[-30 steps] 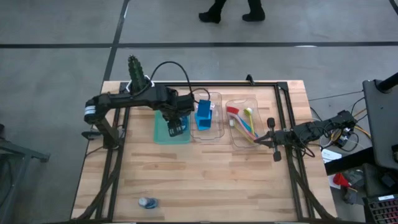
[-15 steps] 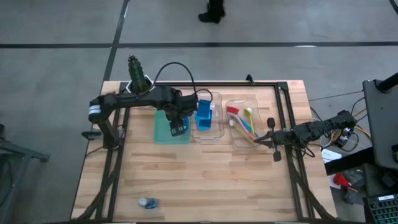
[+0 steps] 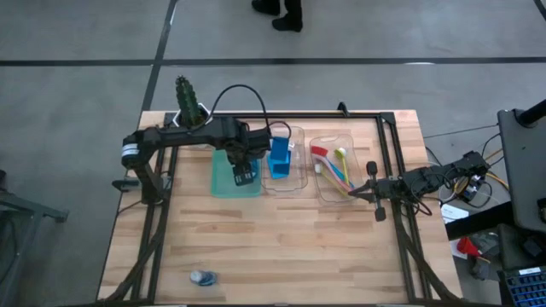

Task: Pick & Place Kitchen Sink Supplies
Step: Put the blue liquid soap into the green bin

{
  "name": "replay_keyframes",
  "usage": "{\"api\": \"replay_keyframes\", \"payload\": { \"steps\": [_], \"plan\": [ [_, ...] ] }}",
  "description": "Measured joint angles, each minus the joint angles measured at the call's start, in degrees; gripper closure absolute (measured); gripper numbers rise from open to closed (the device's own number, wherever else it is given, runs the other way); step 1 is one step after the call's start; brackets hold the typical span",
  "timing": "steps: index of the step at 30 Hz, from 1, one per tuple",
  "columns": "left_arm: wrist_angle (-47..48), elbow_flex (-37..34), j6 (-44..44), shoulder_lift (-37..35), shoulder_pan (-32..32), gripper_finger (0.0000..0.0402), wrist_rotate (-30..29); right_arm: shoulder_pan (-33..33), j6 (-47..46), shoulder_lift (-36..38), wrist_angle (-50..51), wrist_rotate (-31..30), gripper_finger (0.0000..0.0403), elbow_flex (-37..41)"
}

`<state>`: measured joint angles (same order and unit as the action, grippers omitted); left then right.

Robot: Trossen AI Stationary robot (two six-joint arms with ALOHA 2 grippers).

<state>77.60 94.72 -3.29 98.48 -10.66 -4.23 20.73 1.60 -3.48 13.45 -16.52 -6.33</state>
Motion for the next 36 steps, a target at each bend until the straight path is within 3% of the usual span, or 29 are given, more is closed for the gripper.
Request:
{"api": "replay_keyframes", "payload": {
  "steps": [36],
  "plan": [
    [-4.4,-4.5,-0.8,0.1,-0.1,0.0261,2.2,0.0,0.0,0.0,0.0,0.0,0.0394,0.0]
  ]
}}
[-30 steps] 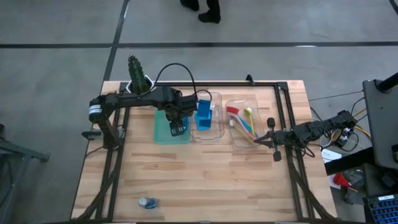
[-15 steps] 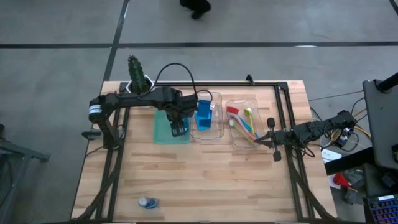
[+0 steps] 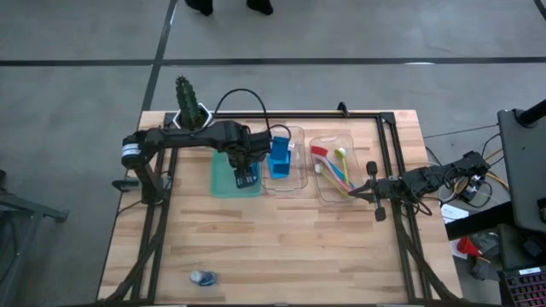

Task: Pick & Place Kitchen Sink Supplies
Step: Put the blue liquid soap into the green bin

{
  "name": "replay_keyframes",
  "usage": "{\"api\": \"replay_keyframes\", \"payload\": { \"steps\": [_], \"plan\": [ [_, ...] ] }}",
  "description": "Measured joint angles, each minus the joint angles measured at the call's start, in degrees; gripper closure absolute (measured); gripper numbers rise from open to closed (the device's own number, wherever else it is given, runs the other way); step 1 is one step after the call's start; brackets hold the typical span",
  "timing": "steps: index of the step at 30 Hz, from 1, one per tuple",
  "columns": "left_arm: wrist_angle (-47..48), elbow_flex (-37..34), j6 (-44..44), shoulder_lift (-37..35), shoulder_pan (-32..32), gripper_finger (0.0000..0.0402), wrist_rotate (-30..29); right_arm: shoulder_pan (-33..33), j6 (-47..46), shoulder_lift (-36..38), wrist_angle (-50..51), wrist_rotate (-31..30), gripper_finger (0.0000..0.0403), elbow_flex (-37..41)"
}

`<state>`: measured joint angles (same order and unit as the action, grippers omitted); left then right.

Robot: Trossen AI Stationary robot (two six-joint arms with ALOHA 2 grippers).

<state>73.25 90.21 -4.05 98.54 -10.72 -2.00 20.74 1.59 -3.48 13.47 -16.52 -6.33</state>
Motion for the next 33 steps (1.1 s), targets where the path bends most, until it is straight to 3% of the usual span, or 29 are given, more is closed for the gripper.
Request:
{"api": "replay_keyframes", "payload": {
  "steps": [10,18,33],
  "plan": [
    [-0.8,-1.6,-0.3,0.0,0.0,0.0255,0.0,0.0,0.1,0.0,0.0,0.0,0.0394,0.0],
    [-1.3,-1.6,-1.1,-0.1,0.0,0.0189,0.0,0.0,0.0,0.0,0.0,0.0,0.0394,0.0],
    [12.1,4.0,-5.7,-0.3,0.2,0.0178,0.1,0.0,0.1,0.0,0.0,0.0,0.0394,0.0]
  ]
}}
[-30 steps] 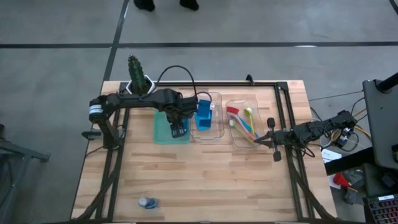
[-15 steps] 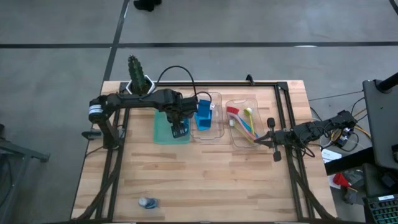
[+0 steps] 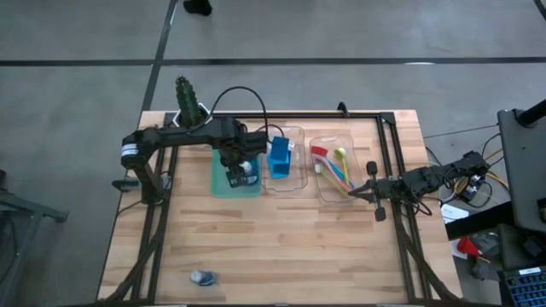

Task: Pick & Place Kitchen Sink Supplies
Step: Put the blue liquid soap into the green bin

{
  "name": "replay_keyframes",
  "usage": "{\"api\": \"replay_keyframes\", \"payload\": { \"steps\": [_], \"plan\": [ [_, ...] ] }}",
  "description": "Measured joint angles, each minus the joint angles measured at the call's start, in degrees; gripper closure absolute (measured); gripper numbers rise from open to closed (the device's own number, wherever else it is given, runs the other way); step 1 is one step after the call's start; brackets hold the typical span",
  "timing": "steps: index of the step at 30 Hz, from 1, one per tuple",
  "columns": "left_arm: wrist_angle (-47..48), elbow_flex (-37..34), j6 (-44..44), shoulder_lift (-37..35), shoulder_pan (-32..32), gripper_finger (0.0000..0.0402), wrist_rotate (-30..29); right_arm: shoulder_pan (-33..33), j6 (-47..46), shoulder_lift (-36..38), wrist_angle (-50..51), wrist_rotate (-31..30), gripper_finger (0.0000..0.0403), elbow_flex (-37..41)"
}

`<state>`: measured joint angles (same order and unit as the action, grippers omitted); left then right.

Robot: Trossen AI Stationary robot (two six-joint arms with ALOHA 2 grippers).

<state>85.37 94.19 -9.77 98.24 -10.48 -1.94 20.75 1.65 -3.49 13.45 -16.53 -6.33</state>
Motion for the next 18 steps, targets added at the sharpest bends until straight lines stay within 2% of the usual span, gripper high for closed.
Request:
{"api": "replay_keyframes", "payload": {
  "steps": [6,12,18],
  "plan": [
    [4.7,1.1,-2.5,-0.6,0.6,0.0179,0.4,0.0,0.0,0.0,0.0,0.0,0.0394,0.0],
    [4.7,1.1,-6.2,-3.6,1.8,0.0180,4.3,0.0,-0.1,0.0,0.0,0.0,0.0394,0.0],
    [4.7,1.1,-11.5,-7.4,4.9,0.0179,4.4,0.0,0.0,0.0,0.0,0.0,0.0394,0.0]
  ]
}}
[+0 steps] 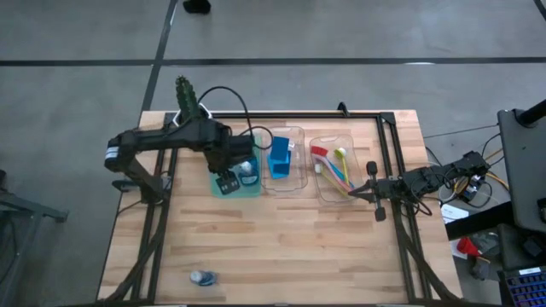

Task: Pick & Place Kitchen Sink Supplies
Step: Put the blue liquid soap into the green bin

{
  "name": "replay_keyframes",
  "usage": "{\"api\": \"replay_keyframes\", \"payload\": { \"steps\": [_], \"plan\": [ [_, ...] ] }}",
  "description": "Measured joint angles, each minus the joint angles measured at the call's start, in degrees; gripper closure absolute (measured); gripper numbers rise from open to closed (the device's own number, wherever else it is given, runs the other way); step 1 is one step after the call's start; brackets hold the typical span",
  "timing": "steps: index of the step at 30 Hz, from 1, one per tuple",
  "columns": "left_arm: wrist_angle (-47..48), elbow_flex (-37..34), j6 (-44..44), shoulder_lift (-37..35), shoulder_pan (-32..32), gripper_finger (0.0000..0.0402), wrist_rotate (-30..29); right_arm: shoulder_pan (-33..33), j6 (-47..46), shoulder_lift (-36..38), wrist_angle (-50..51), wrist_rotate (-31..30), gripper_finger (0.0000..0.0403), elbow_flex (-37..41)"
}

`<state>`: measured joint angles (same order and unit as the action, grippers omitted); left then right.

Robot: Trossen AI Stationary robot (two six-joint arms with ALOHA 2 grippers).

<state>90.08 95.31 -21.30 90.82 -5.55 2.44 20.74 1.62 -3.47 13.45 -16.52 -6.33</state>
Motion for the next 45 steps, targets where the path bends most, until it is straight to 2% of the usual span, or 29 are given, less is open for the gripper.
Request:
{"api": "replay_keyframes", "payload": {
  "steps": [17,35,45],
  "plan": [
    [-3.7,0.0,-16.5,-2.8,16.5,0.0179,-0.2,0.0,-0.1,0.0,0.0,0.0,0.0394,0.0],
    [-11.5,-0.1,-39.7,-2.6,36.3,0.0179,-0.4,0.0,-0.1,0.0,0.0,0.0,0.0394,0.0],
    [-11.7,-1.1,-57.3,-2.5,48.1,0.0196,-2.5,0.0,-0.1,0.0,0.0,0.0,0.0394,0.0]
  ]
}}
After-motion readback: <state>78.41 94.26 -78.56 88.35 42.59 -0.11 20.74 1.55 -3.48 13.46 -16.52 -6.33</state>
